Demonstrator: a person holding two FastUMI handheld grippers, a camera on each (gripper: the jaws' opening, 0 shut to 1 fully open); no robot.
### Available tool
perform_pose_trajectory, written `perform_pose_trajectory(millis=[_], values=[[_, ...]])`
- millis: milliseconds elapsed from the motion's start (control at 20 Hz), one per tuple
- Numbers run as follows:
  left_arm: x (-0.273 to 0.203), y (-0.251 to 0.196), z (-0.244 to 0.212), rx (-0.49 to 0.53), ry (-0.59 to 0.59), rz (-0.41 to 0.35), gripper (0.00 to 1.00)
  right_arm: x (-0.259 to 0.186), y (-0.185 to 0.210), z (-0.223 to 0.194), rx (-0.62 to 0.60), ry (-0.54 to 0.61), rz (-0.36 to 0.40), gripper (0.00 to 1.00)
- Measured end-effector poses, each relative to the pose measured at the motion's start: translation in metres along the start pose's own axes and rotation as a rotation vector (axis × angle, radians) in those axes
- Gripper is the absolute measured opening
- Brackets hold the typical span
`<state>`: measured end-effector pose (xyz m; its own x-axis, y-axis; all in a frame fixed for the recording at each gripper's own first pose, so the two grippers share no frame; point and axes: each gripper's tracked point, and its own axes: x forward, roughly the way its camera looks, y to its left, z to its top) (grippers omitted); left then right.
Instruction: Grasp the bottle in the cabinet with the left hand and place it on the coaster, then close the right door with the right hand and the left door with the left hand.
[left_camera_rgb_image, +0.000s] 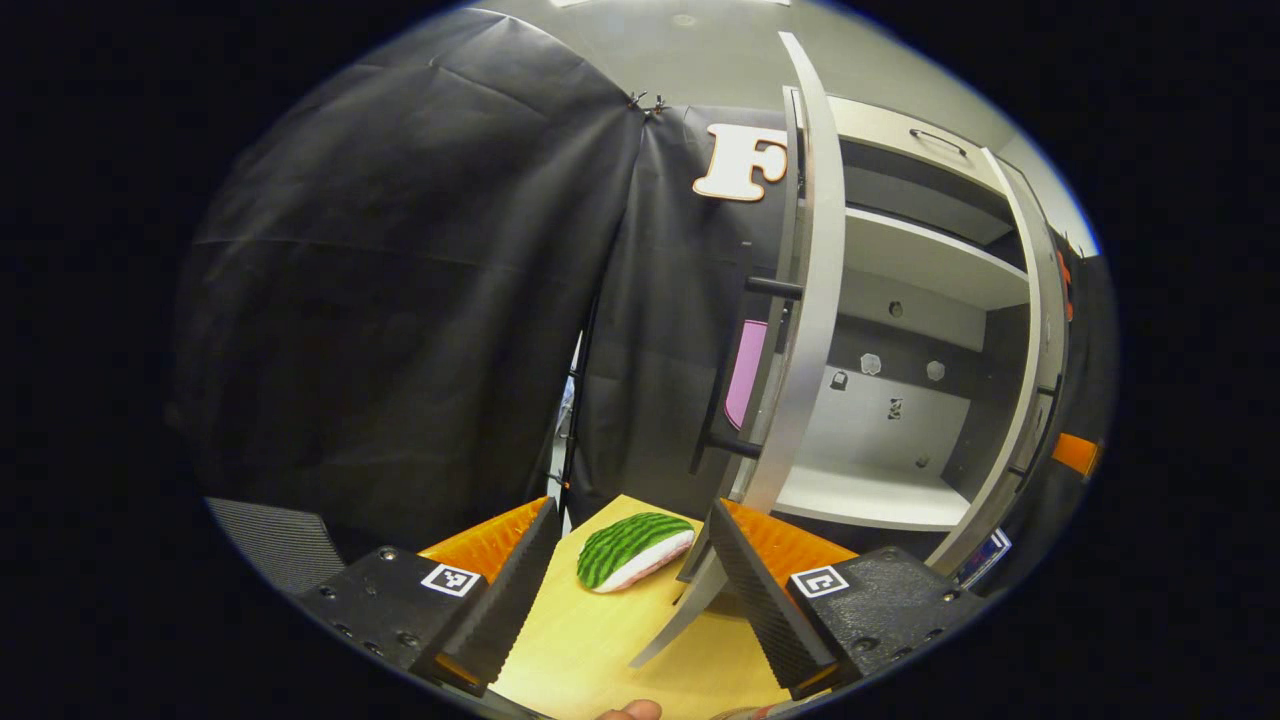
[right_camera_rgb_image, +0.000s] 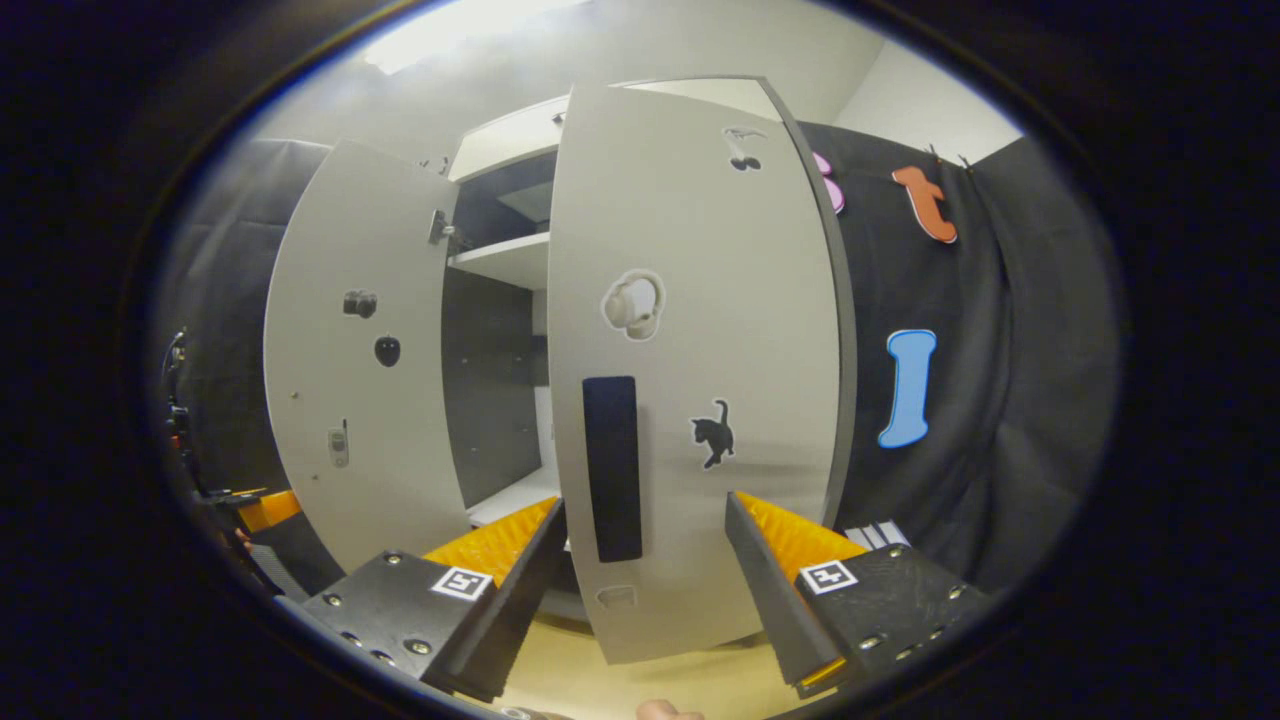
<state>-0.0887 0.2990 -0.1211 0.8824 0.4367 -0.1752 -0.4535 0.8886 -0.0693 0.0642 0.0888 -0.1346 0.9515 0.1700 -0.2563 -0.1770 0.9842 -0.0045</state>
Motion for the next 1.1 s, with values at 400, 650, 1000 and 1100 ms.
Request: perform_pose_trajectory(millis=[400,650,1000,1100], values=[[0.012,0.004,-0.004,-0.009,0.027,-0.023,0.97,0.001,0.002,-0.004,0.003,0.001,-0.024,0.96],[0.015,-0.002,-0.004,-0.014,0.037,-0.063,0.95,0.002,0.003,-0.006,0.003,0.002,-0.025,0.93],[0.012,-0.016,-0.009,0.008,0.04,-0.108,0.94,0.002,0.001,-0.008,0.016,0.005,-0.019,0.96],[0.011,-0.022,-0.01,0.009,0.043,-0.131,0.94,0.002,0.0,-0.009,0.016,0.007,-0.018,0.93]])
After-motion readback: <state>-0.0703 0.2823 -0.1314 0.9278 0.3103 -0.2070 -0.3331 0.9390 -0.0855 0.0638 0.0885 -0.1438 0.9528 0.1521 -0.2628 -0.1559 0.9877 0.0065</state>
